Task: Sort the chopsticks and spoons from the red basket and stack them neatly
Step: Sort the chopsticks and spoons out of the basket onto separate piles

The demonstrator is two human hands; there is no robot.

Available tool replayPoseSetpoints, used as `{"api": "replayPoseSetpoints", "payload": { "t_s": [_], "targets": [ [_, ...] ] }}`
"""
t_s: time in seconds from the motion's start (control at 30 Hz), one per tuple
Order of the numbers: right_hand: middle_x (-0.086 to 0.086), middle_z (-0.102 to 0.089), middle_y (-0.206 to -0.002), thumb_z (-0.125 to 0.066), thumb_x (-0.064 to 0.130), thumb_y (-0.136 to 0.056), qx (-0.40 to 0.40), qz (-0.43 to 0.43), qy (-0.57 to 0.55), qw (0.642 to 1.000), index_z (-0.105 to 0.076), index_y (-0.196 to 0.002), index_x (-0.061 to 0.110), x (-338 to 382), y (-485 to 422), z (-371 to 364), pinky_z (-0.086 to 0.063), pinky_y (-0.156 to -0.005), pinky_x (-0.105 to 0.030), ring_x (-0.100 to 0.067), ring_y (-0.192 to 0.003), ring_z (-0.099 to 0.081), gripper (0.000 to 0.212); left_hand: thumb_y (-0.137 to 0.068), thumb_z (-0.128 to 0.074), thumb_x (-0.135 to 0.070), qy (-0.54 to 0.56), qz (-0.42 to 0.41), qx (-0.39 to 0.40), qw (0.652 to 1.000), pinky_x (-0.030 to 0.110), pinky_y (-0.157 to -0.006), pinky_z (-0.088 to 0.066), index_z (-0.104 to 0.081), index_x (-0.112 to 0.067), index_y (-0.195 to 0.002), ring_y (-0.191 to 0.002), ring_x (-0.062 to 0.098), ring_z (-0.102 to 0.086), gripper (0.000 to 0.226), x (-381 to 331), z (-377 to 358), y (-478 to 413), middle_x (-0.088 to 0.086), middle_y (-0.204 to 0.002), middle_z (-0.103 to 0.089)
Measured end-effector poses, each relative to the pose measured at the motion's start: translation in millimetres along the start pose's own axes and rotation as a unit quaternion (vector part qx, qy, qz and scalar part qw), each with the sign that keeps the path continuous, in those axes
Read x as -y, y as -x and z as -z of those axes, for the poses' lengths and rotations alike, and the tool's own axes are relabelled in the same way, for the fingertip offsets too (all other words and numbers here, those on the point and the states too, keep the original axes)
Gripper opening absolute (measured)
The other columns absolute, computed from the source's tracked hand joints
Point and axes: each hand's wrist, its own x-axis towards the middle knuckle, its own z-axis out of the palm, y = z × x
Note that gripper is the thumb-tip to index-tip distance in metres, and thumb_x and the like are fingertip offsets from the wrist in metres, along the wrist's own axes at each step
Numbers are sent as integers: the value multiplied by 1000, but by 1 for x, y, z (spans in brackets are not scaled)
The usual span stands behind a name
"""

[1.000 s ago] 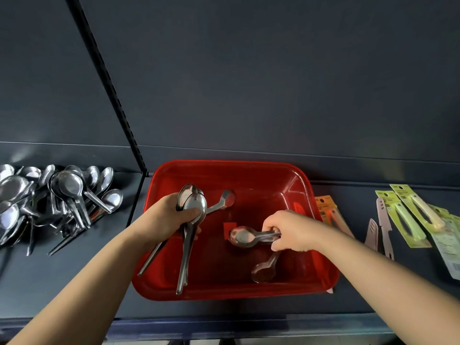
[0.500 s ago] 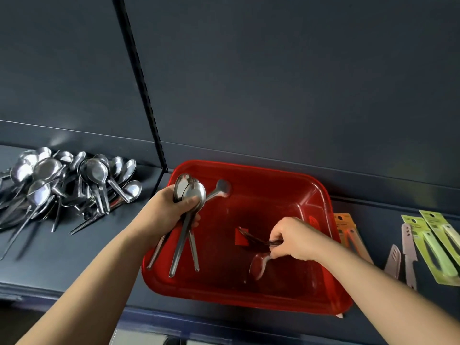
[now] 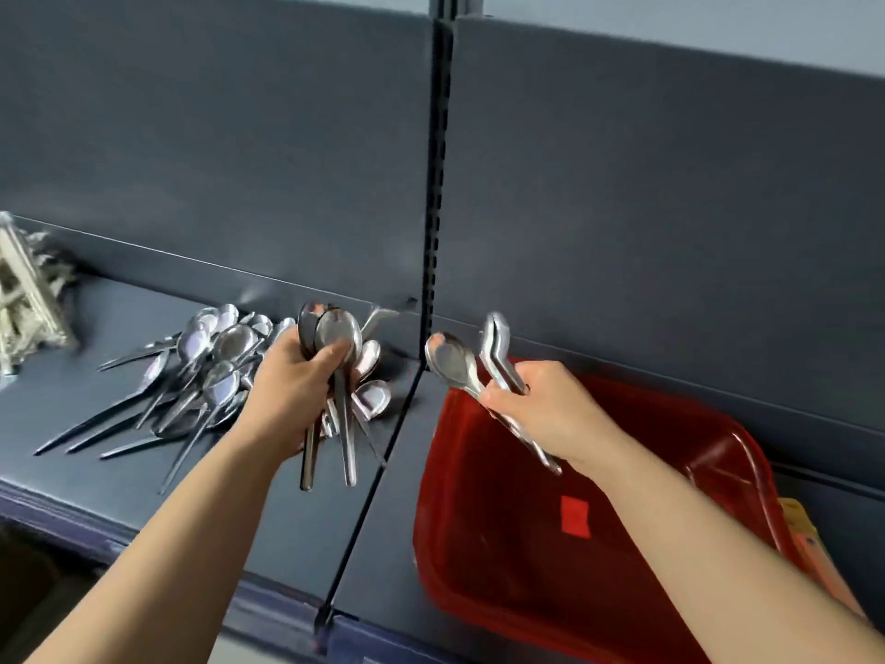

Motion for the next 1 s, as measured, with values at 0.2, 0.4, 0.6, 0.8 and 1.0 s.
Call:
{"api": "replayPoseSetpoints", "payload": {
  "t_s": [0.2, 0.4, 0.6, 0.8, 1.0],
  "targets": [
    [-2, -37, -58, -65, 26, -84, 18, -32, 31, 999, -45, -66, 11, 60, -54, -103, -26, -54, -31, -18, -57, -34, 30, -90, -61, -20, -227, -39, -37, 972, 26, -50, -31, -58, -6, -82, -55, 14, -46, 16, 39, 79, -71, -2, -61, -53],
    [3, -46, -62, -62, 30, -87, -38, -119, 95, 988, -42, -67, 17, 78, -93, -176, -35, -54, -29, -23, -62, -48, 31, -92, -58, -29, -293, -53, 16, 954, 30, -63, -31, -56, -9, -92, -72, 24, -51, 20, 62, 105, -120, 0, -75, -55],
    [-4, -59, -73, -60, 24, -86, -79, -143, 99, 982, -46, -68, 15, 86, -98, -204, -43, -60, -34, -28, -68, -54, 25, -87, -64, -37, -305, -72, 71, 947, 28, -62, -33, -58, -12, -97, -72, 17, -49, 28, 79, 110, -142, -6, -78, -55],
    [7, -36, -65, -58, 17, -85, -95, -116, 116, 982, -32, -60, 22, 91, -89, -210, -26, -49, -27, -16, -56, -34, 36, -81, -72, -33, -287, -95, 72, 951, 27, -72, -33, -56, -9, -101, -84, 18, -46, 35, 89, 113, -150, 2, -94, -52],
    [1, -57, -126, -55, 26, -93, -46, -74, 164, 983, -59, -126, 16, 99, -82, -205, -40, -90, -27, -20, -115, -55, 34, -84, -66, -37, -341, -114, 108, 927, 30, -76, -36, -58, -10, -114, -102, 28, -54, 41, 86, 127, -145, 10, -108, -60]
  ]
}}
